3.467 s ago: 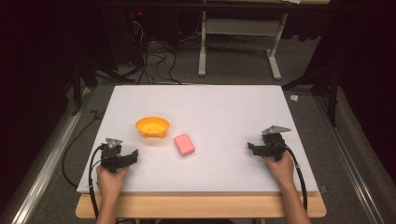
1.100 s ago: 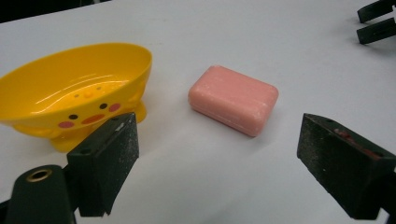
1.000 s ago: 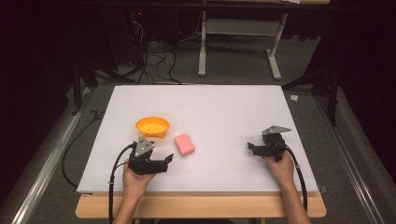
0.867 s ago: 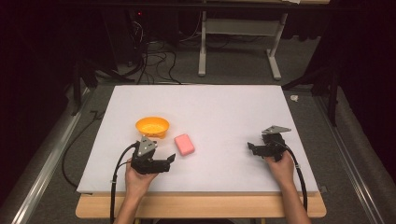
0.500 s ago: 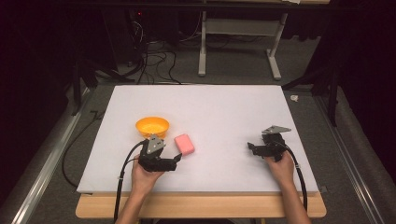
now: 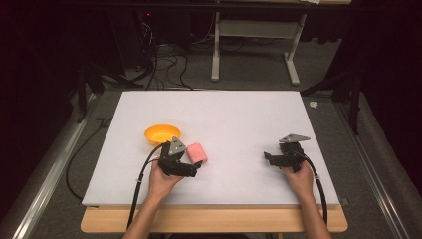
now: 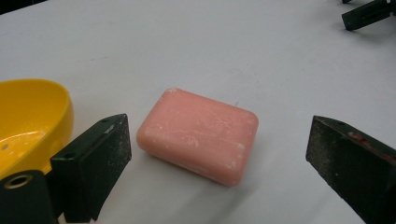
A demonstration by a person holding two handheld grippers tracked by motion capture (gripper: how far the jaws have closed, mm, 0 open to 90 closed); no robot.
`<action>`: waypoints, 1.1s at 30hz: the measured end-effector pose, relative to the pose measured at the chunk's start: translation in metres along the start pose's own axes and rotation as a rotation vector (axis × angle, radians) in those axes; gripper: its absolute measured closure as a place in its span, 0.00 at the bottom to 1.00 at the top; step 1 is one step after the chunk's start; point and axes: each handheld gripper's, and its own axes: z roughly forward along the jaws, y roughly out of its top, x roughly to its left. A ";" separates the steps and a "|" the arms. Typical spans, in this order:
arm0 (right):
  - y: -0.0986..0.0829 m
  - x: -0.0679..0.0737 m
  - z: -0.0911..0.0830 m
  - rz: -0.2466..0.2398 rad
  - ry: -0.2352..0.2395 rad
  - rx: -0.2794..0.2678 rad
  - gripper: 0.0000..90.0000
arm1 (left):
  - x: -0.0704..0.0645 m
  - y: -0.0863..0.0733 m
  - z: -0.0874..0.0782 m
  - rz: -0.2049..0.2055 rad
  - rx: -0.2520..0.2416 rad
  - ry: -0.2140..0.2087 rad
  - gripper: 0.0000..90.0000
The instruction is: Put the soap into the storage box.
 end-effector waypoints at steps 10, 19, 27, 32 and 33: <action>0.000 0.000 0.000 0.000 0.000 0.002 0.27 | 0.003 0.004 0.023 0.030 0.061 0.012 0.03; 0.000 0.000 0.000 -0.001 -0.001 0.002 0.27 | 0.007 0.003 0.036 0.026 0.084 0.011 0.00; 0.000 0.000 0.000 -0.001 -0.002 0.001 0.27 | 0.011 0.000 0.044 0.011 0.098 -0.010 0.00; 0.000 0.000 0.000 0.000 -0.003 0.000 0.27 | 0.011 -0.002 0.050 0.009 0.107 -0.012 0.01; 0.000 0.000 0.000 0.000 -0.003 0.000 0.27 | 0.011 -0.003 0.051 0.006 0.107 -0.013 0.01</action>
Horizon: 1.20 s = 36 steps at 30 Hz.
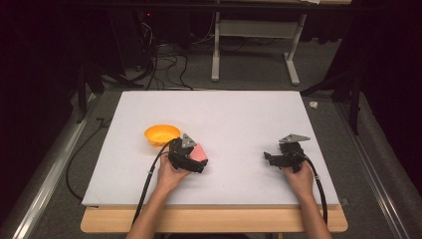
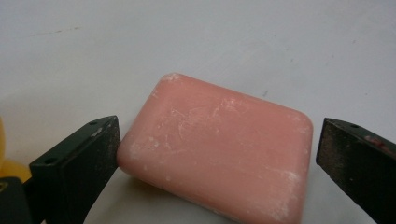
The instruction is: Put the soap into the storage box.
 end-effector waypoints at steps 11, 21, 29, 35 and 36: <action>0.000 0.000 0.000 -0.001 0.002 0.002 0.27 | 0.001 -0.002 0.006 0.002 0.010 0.002 0.04; 0.000 0.000 0.000 -0.001 0.001 0.001 0.27 | -0.002 -0.003 0.006 0.028 0.018 0.008 0.08; 0.000 0.000 0.000 -0.001 0.003 0.002 0.27 | -0.003 -0.003 0.005 0.036 0.011 0.008 0.14; 0.000 0.000 0.000 -0.001 0.002 0.002 0.27 | -0.007 -0.002 0.004 0.045 0.011 0.023 0.15; 0.000 0.000 0.000 -0.001 0.002 0.002 0.27 | -0.007 -0.002 0.004 0.047 0.011 0.024 0.15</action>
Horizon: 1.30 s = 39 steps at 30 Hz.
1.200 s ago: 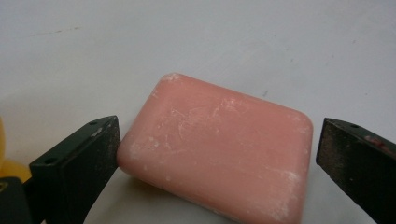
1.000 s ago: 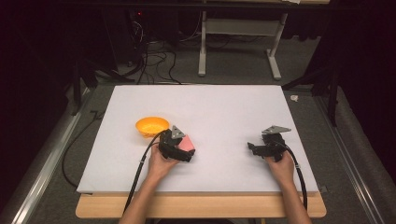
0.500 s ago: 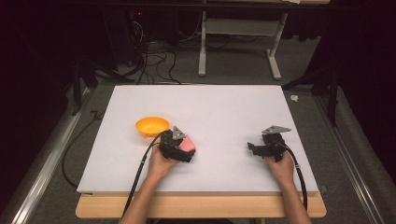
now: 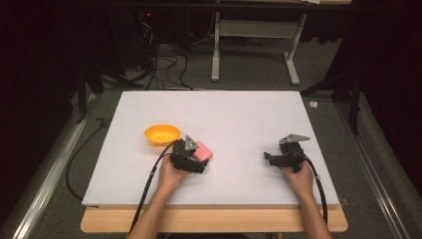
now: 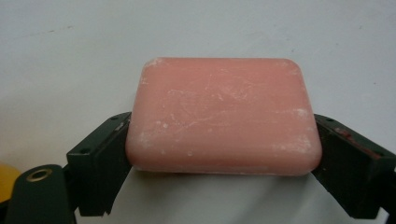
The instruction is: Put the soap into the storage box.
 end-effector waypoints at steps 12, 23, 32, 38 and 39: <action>0.000 0.000 0.000 -0.002 0.000 -0.001 0.27 | -0.004 0.007 -0.011 -0.005 -0.045 0.005 0.16; 0.000 0.000 0.000 -0.002 0.000 -0.001 0.27 | -0.003 0.009 -0.021 -0.028 -0.069 0.006 0.16; 0.000 0.000 0.000 -0.002 0.000 -0.001 0.27 | -0.005 0.012 -0.035 -0.032 -0.087 0.001 0.16; 0.000 0.000 0.000 -0.001 0.000 0.000 0.27 | -0.007 0.013 -0.045 -0.037 -0.106 -0.007 0.16; 0.000 0.000 0.000 -0.001 0.000 0.000 0.27 | -0.007 0.013 -0.047 -0.037 -0.109 -0.005 0.16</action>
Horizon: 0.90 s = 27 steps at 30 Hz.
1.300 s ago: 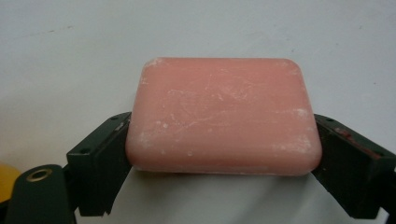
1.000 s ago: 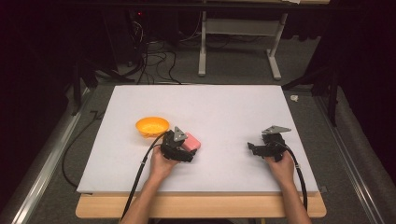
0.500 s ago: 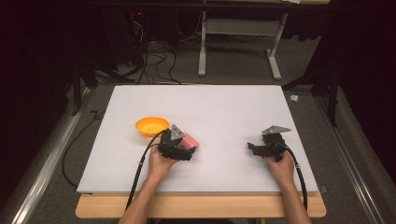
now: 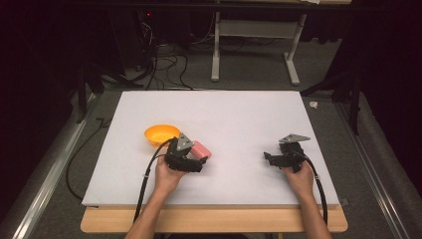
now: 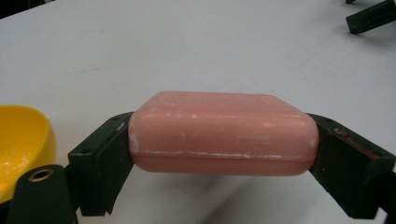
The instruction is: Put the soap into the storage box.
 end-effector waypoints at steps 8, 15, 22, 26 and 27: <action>0.000 0.000 0.000 0.000 0.000 0.000 0.27 | 0.001 -0.001 -0.015 -0.017 -0.030 -0.012 0.16; 0.000 0.000 0.000 0.000 0.000 0.000 0.27 | 0.002 -0.001 -0.029 -0.034 -0.060 -0.012 0.16; 0.000 0.000 0.000 0.000 0.000 0.000 0.27 | 0.006 -0.003 -0.046 -0.060 -0.084 0.020 0.16; 0.000 0.000 0.000 0.000 0.000 0.000 0.27 | 0.008 -0.005 -0.054 -0.072 -0.098 0.035 0.16; 0.000 0.000 0.000 0.000 0.000 0.000 0.27 | 0.009 -0.005 -0.056 -0.077 -0.101 0.039 0.16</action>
